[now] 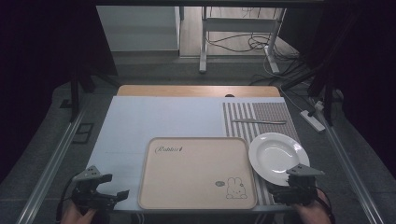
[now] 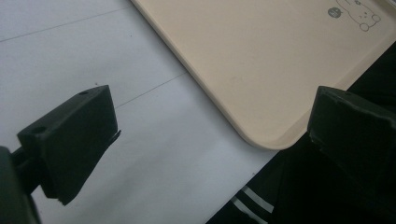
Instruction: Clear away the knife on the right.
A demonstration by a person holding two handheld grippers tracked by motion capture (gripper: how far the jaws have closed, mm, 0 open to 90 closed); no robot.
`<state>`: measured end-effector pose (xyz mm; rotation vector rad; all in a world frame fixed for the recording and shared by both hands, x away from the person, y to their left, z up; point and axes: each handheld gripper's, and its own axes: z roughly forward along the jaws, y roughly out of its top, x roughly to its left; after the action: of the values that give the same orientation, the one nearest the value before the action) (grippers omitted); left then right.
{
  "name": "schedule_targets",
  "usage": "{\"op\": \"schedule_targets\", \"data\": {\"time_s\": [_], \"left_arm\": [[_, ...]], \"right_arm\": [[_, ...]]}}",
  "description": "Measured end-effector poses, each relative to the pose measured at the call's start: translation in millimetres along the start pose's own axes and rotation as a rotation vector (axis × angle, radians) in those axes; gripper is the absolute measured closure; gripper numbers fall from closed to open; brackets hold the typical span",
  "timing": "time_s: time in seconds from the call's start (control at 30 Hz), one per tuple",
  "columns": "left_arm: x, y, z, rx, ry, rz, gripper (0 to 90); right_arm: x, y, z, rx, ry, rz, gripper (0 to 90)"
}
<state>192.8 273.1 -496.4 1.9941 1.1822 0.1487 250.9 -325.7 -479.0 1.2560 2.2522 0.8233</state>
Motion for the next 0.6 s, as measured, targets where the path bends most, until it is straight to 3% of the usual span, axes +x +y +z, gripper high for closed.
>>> {"op": "schedule_targets", "data": {"time_s": [0.6], "left_arm": [[0.1,0.1,0.2,0.001,-0.001,-0.001,1.7]], "right_arm": [[-1.7,1.7,-1.2,-0.021,0.033,0.017,0.0]]}}
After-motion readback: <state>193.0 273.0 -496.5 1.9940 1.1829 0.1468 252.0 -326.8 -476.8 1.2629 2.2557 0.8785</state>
